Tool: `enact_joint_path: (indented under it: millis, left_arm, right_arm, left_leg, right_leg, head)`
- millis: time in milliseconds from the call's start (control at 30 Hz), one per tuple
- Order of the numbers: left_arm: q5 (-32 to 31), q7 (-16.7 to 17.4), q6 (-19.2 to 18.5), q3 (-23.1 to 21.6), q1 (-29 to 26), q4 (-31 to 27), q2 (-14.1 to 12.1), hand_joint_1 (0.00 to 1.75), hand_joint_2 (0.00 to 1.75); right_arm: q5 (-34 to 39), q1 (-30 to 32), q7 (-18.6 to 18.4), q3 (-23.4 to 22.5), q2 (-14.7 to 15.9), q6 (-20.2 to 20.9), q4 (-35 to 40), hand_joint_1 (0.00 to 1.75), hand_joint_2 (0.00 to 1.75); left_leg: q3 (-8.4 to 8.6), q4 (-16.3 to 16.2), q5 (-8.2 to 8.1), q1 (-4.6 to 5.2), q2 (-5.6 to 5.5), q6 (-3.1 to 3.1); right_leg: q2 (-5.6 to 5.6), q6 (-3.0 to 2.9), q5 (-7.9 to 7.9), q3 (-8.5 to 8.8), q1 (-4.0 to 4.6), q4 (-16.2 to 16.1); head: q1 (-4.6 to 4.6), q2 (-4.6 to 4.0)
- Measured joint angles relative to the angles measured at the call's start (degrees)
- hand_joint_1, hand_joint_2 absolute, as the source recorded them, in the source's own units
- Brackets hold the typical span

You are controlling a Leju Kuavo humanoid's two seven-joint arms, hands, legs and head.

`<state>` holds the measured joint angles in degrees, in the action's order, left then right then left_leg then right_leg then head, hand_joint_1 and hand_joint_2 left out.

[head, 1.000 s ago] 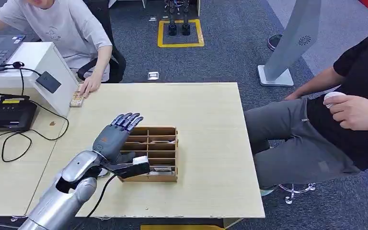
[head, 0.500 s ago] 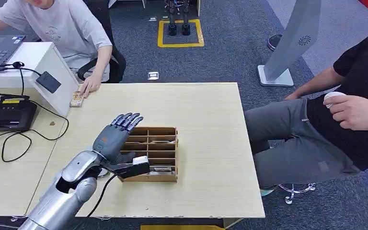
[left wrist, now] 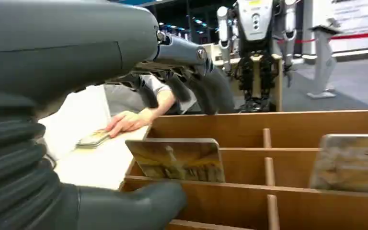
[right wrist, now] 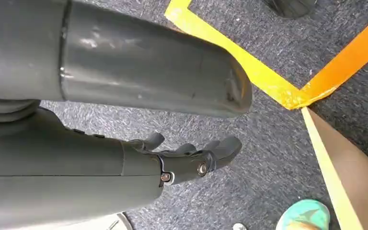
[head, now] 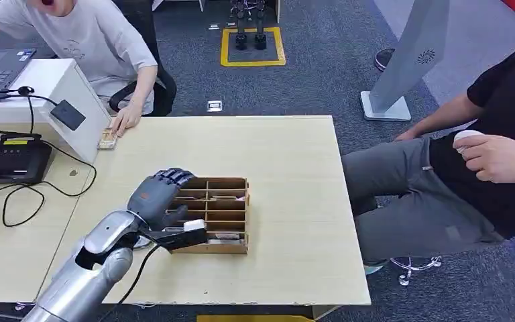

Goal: Pass the card to the sensor for recognition and then transmit it.

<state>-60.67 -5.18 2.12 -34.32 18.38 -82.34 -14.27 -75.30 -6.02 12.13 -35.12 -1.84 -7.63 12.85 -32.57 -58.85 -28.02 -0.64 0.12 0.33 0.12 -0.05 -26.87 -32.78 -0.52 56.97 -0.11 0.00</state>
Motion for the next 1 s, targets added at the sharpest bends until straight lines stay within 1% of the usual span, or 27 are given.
enact_joint_path:
  millis: [33, 67, 100, 233, 267, 367, 433, 500, 700, 767, 833, 900, 1000]
  left_arm:
    - [0.00, 0.00, 0.00, 0.00, 0.00, 0.00, -0.02, 0.00, 1.75]
    - [0.00, 0.00, 0.00, 0.02, 0.00, 0.00, -0.04, 0.23, 1.75]
    - [0.00, 0.00, 0.00, 0.02, 0.00, 0.00, -0.07, 1.75, 1.75]
    - [-0.22, -0.15, -0.37, 0.07, 0.06, 0.13, -0.31, 1.75, 1.75]
    - [-0.55, -0.31, -0.85, 0.07, 0.19, 0.55, -0.81, 1.75, 1.75]
    - [-0.48, -0.52, -0.98, 0.07, 0.77, 0.88, -1.90, 1.75, 1.75]
    - [-0.39, -0.52, -0.98, 0.07, 0.77, 0.90, -2.01, 1.75, 1.75]
    - [0.35, -0.77, -1.03, 0.07, 0.76, 0.92, -2.54, 1.75, 1.75]
    - [0.66, -0.85, -1.03, 0.07, 0.77, 0.92, -2.71, 1.75, 1.75]
    - [3.11, -1.73, -1.09, 0.09, 0.77, 0.92, -3.00, 1.75, 1.75]
    - [7.42, -2.93, -1.55, 0.61, 0.89, 0.13, -3.98, 1.75, 1.75]
    - [13.24, -3.65, -2.54, 2.12, 1.86, -2.89, -5.99, 1.75, 1.75]
    - [22.29, -3.17, -6.41, 7.11, 6.36, -10.00, -9.38, 1.75, 1.75]
  right_arm:
    - [0.00, 0.00, 0.00, 0.00, 0.00, 0.00, 0.00, 0.00, 0.00]
    - [-0.04, 0.00, 0.00, 0.00, 0.00, 0.00, 0.00, 0.00, 0.00]
    - [-0.04, 0.00, 0.00, 0.00, 0.00, 0.00, 0.00, 0.00, 0.00]
    - [-0.15, -0.02, 0.09, 0.00, -0.02, 0.00, 0.00, 0.00, 0.00]
    - [-0.24, -0.06, 0.35, 0.00, -0.02, -0.07, 0.00, 0.00, 0.00]
    - [-0.98, -0.98, 2.56, 0.00, -0.33, -0.79, 0.11, 0.00, 0.00]
    - [-0.98, -1.07, 2.73, 0.00, -0.57, -0.85, 0.13, 0.00, 0.00]
    - [-1.01, -1.32, 4.11, 0.00, -0.61, -1.20, 0.13, 0.00, 0.00]
    - [-1.03, -1.35, 4.15, 0.00, -0.61, -1.22, 0.13, 0.00, 0.00]
    - [-1.11, -1.37, 4.15, 0.00, -0.61, -1.29, 0.13, 0.00, 0.00]
    - [-1.09, -1.40, 4.11, -0.02, -0.61, -1.27, 0.13, 0.00, 0.00]
    - [-0.96, -1.28, 3.89, -0.22, -0.61, -1.22, 0.13, 0.00, 0.00]
    - [-0.70, -0.87, 2.86, -0.74, -0.61, -1.09, 0.13, 0.00, 0.00]
  left_leg:
    - [0.00, 0.00, 0.00, 0.00, 0.00, 0.00]
    - [0.00, 0.00, 0.00, 0.00, 0.00, 0.00]
    - [0.00, 0.00, 0.00, 0.00, 0.00, 0.00]
    - [0.00, 0.00, 0.00, 0.00, 0.00, 0.00]
    - [0.00, 0.00, 0.00, 0.00, 0.00, 0.00]
    - [0.01, 0.00, 0.02, 0.00, 0.01, 0.01]
    - [0.00, 0.00, 0.01, 0.00, -0.01, 0.01]
    - [0.01, 0.00, 0.02, 0.00, -0.01, 0.01]
    - [0.01, 0.00, 0.02, 0.00, 0.00, 0.01]
    - [0.00, 0.00, 0.02, -0.01, 0.00, 0.01]
    - [0.01, 0.00, 0.02, -0.02, 0.02, 0.01]
    - [-0.01, -0.01, 0.06, -0.07, 0.04, -0.04]
    - [-0.08, -0.01, 0.07, -0.13, -0.03, -0.06]
  right_leg:
    - [0.00, 0.00, 0.00, 0.00, 0.00, 0.00]
    - [0.00, 0.00, 0.00, 0.00, 0.00, 0.00]
    - [0.00, 0.00, 0.00, 0.00, 0.00, 0.00]
    - [0.00, 0.00, 0.00, 0.00, 0.00, 0.00]
    - [0.00, 0.00, 0.00, 0.00, 0.00, 0.00]
    - [0.00, 0.00, 0.00, 0.01, 0.00, 0.01]
    - [-0.01, 0.00, 0.00, 0.01, 0.00, 0.01]
    - [-0.01, 0.00, 0.00, 0.01, 0.00, 0.01]
    - [-0.01, 0.00, 0.00, 0.02, 0.00, 0.01]
    - [-0.01, 0.00, 0.00, 0.01, 0.01, 0.02]
    - [0.01, -0.01, 0.01, 0.00, 0.03, 0.03]
    - [0.03, -0.03, 0.02, -0.07, 0.08, 0.04]
    - [-0.04, -0.06, 0.04, -0.08, 0.14, 0.05]
  head:
    - [0.00, 0.00]
    - [0.00, 0.00]
    - [0.00, 0.00]
    - [0.00, 0.00]
    - [0.00, 0.00]
    - [0.00, 0.00]
    - [0.00, 0.00]
    - [0.00, 0.00]
    - [0.00, 0.00]
    - [0.00, 0.00]
    - [0.00, 0.00]
    - [0.00, 0.00]
    - [0.00, 0.00]
